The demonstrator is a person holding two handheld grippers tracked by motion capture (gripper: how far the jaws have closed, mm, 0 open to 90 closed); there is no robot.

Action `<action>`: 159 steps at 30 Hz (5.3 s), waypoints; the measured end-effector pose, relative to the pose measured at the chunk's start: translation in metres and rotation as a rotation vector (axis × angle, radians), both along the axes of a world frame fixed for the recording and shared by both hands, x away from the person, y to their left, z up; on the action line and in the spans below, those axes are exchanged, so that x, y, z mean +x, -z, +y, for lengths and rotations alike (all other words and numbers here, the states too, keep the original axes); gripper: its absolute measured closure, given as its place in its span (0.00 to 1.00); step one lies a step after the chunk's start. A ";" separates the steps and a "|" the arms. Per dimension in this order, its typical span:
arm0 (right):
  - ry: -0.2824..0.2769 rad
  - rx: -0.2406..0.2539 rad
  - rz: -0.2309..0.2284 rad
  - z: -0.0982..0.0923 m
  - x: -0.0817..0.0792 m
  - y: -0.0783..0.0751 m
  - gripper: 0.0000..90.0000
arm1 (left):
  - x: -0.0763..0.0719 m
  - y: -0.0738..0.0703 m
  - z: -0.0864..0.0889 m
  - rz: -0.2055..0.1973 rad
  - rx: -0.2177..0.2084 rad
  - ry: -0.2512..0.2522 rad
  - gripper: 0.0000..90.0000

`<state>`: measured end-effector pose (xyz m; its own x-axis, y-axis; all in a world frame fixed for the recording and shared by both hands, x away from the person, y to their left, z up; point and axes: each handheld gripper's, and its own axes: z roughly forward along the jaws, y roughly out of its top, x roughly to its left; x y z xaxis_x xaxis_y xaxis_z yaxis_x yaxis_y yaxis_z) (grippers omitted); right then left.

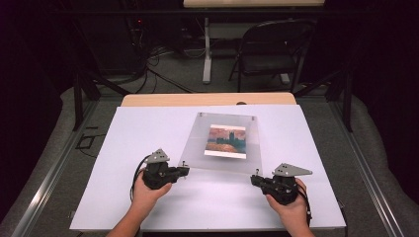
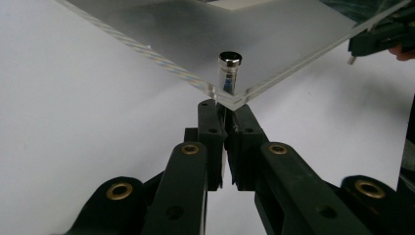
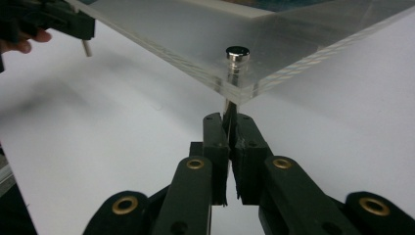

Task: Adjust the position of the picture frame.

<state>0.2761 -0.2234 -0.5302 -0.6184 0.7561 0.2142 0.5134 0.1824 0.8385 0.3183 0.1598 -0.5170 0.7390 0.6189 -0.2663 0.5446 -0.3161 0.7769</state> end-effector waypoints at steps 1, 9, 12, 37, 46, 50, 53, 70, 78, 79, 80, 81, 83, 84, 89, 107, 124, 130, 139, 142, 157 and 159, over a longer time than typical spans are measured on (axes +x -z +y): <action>0.000 0.000 0.000 0.000 0.000 0.000 0.95 | 0.000 0.000 0.000 0.000 0.000 0.000 0.95; -0.005 -0.012 -0.003 0.003 0.012 0.001 0.96 | -0.007 0.002 0.006 0.004 -0.009 -0.020 0.95; -0.013 -0.016 -0.006 0.008 0.017 0.001 0.96 | -0.005 0.003 0.011 0.002 -0.012 -0.040 0.95; 0.022 -0.038 0.013 0.024 0.058 0.007 0.95 | 0.030 0.015 0.015 0.009 -0.017 -0.121 0.95; 0.025 -0.052 0.012 0.023 0.061 0.011 0.95 | 0.034 0.019 0.014 0.015 -0.005 -0.106 0.95; 0.026 -0.051 0.011 0.024 0.062 0.013 0.95 | 0.035 0.020 0.014 0.019 -0.005 -0.113 0.94; 0.022 -0.060 0.017 0.025 0.062 0.017 0.95 | 0.036 0.024 0.014 0.024 0.002 -0.116 0.94; 0.030 -0.106 0.039 0.025 0.065 0.027 0.95 | 0.036 0.037 0.009 0.045 0.034 -0.111 0.93; 0.037 -0.111 0.047 0.026 0.065 0.032 0.95 | 0.037 0.040 0.010 0.048 0.022 -0.112 0.93; 0.038 -0.106 0.048 0.026 0.065 0.032 0.95 | 0.037 0.040 0.010 0.051 0.021 -0.113 0.93; 0.038 -0.106 0.048 0.026 0.065 0.032 0.95 | 0.037 0.040 0.010 0.051 0.021 -0.113 0.93; 0.040 -0.095 0.054 0.025 0.065 0.033 0.94 | 0.036 0.040 0.010 0.051 0.020 -0.114 0.93; 0.042 -0.090 0.057 0.025 0.065 0.033 0.94 | 0.037 0.040 0.010 0.058 0.010 -0.120 0.92; 0.044 -0.084 0.059 0.024 0.065 0.033 0.94 | 0.037 0.041 0.010 0.065 -0.004 -0.125 0.92; 0.061 -0.045 0.073 0.021 0.065 0.035 0.84 | 0.036 0.038 0.013 0.071 -0.042 -0.132 0.83; 0.017 -0.163 0.016 0.007 0.027 0.009 0.48 | -0.001 0.009 0.027 -0.026 -0.013 -0.136 0.43; 0.065 -0.150 0.007 -0.020 0.023 -0.023 0.53 | -0.005 -0.035 0.047 -0.103 -0.036 -0.151 0.44; 0.064 -0.147 0.007 -0.016 0.030 -0.032 0.51 | 0.011 -0.036 0.047 -0.084 -0.033 -0.172 0.47; 0.050 -0.169 0.003 -0.015 0.048 -0.040 0.58 | 0.036 -0.035 0.046 -0.031 -0.022 -0.178 0.49; 0.057 -0.177 0.006 -0.017 0.056 -0.041 0.58 | 0.042 -0.037 0.045 -0.031 -0.026 -0.177 0.49; 0.070 -0.181 0.060 -0.010 0.103 -0.052 0.56 | 0.082 -0.051 0.032 -0.005 -0.039 -0.195 0.47; 0.077 -0.165 0.059 -0.008 0.113 -0.055 0.56 | 0.092 -0.053 0.029 -0.010 -0.026 -0.202 0.47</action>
